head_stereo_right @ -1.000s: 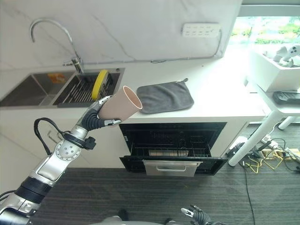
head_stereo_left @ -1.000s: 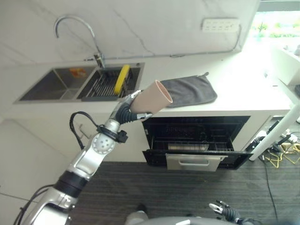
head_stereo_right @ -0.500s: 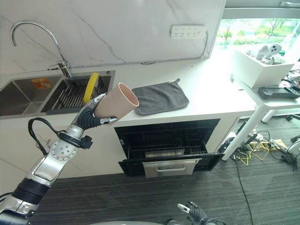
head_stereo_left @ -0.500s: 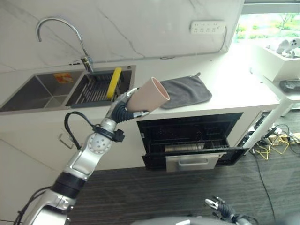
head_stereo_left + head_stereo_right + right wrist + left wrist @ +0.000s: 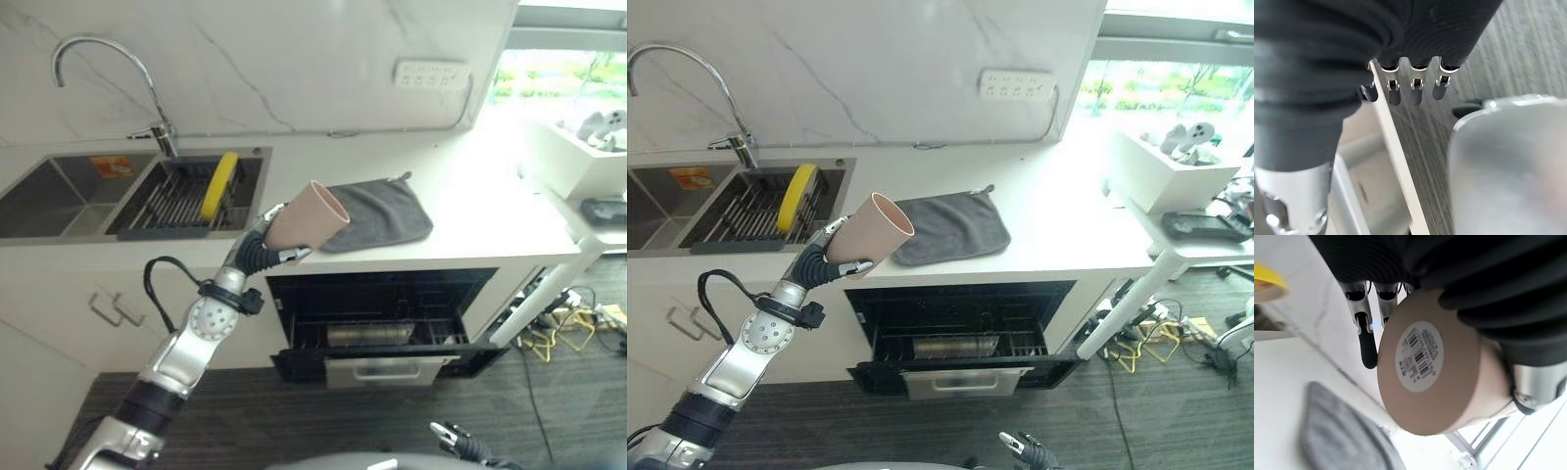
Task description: Place the dishes in the dishwasher.
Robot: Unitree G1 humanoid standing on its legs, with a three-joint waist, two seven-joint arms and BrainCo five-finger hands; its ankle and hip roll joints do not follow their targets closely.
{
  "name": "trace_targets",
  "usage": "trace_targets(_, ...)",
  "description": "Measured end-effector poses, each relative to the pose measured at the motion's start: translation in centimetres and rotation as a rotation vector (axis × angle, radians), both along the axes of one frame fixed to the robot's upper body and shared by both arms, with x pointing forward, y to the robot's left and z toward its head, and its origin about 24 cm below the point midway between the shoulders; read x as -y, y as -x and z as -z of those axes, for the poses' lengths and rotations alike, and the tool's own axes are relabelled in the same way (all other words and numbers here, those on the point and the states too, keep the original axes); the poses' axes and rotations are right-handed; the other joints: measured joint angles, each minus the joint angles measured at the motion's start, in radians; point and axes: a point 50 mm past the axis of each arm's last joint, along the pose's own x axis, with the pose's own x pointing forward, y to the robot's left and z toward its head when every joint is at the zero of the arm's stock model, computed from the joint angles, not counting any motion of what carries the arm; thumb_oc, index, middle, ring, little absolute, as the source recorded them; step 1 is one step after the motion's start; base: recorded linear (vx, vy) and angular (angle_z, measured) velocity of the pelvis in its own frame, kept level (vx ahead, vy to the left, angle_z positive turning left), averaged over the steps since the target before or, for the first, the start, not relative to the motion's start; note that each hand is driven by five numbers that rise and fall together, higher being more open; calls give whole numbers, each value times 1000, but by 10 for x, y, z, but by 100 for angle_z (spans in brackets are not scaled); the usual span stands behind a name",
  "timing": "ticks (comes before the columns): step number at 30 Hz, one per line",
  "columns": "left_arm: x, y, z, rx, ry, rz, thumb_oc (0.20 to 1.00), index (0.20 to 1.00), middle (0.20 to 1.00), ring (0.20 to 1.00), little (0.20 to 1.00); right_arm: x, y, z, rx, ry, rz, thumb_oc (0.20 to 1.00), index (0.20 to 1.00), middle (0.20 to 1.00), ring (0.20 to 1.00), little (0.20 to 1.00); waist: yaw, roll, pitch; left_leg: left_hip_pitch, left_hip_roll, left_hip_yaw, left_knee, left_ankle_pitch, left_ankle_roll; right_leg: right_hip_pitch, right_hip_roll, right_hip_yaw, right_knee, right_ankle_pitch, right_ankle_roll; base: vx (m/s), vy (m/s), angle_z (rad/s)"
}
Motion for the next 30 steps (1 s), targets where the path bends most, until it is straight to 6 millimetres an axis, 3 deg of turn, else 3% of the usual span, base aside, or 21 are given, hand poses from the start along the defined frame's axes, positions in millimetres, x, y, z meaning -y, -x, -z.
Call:
trace_targets(2,0,0,-2,9,2,0,200,200,200,200,200,7,-2,-2,-4,25,-21,1000,1000,1000,1000,1000,-4,-22,10,-142,2,-45,251,27,-10,2,-3,6,4,4,-50,91,21,-15)
trace_targets(3,0,0,-2,12,3,3,200,200,200,200,200,9,-6,-2,-1,31,-26,1000,1000,1000,1000,1000,-12,-22,14,-197,-12,-81,293,17,-14,9,-7,5,1,6,-54,125,238,-11)
trace_targets(5,1,-1,-3,21,7,11,200,200,200,200,200,13,-5,-3,-13,40,-19,1000,1000,1000,1000,1000,-20,-5,21,-167,1,-51,-29,45,-34,25,-3,-4,1,-13,-30,87,342,6)
trace_targets(6,8,-4,-7,36,25,27,200,200,200,200,200,19,-5,-4,-12,53,-13,1000,1000,1000,1000,1000,-26,16,28,-143,16,-51,-210,94,-39,20,4,-15,-2,-21,-27,39,307,20)
trace_targets(9,23,-8,-13,57,33,86,200,200,200,200,200,23,-11,-7,23,52,39,1000,1000,1000,1000,1000,-52,72,23,-57,2,-52,-253,154,-38,28,-16,-24,-2,-23,-15,42,151,9)
trace_targets(10,23,-8,-14,63,33,92,200,200,200,200,200,23,-7,-6,22,56,41,1000,1000,1000,1000,1000,-62,110,19,9,-3,-54,-252,171,-26,31,-6,-25,1,-11,-6,46,53,30)
trace_targets(11,22,-9,-15,61,23,93,200,200,200,200,200,21,-2,-5,12,51,45,1000,1000,1000,1000,1000,-70,128,15,6,-6,-47,-246,129,-16,23,-7,-33,1,-5,12,25,22,16)
trace_targets(12,18,-9,-14,53,4,85,200,200,200,200,200,13,0,-2,9,33,47,1000,1000,1000,1000,1000,-59,111,16,4,-15,-43,-246,125,-11,16,-21,-28,1,2,24,-2,-2,8)
trace_targets(13,11,-10,-14,40,-25,67,200,200,200,200,200,4,-3,-1,31,5,80,1000,1000,1000,1000,1000,-52,75,14,3,-35,-28,-246,82,15,4,-46,-24,0,4,55,-36,-29,-16)
trace_targets(15,9,-10,-14,38,-35,66,200,200,200,200,200,5,-2,-1,33,13,94,1000,1000,1000,1000,1000,-43,50,5,0,-56,-14,-252,73,26,-4,-70,-17,0,-1,72,-34,-34,-14)
trace_targets(21,6,-9,-14,33,-53,64,200,200,200,200,200,31,2,-10,89,80,329,1000,1000,1000,1000,1000,-56,40,-4,2,-67,3,-252,73,43,-13,-78,4,-5,28,79,-17,-22,-10)
trace_targets(25,0,-7,-13,27,-59,52,200,200,200,200,200,47,-26,-43,341,132,461,1000,1000,1000,1000,1000,-87,36,-10,6,-59,21,-251,80,39,-12,-68,21,1,33,76,-26,4,-12)
trace_targets(28,-12,-4,-12,22,-49,7,200,200,200,200,200,51,-55,-80,562,229,427,1000,1000,1000,1000,1000,-120,28,-13,8,-61,31,-252,80,39,-17,-69,32,0,38,77,-20,38,-14)
trace_targets(30,-13,-3,-11,19,-49,4,200,200,200,200,200,50,-64,-95,637,299,394,1000,1000,1000,1000,1000,-131,22,-16,16,-61,55,-252,77,42,-25,-68,50,-2,35,82,-29,85,-24)
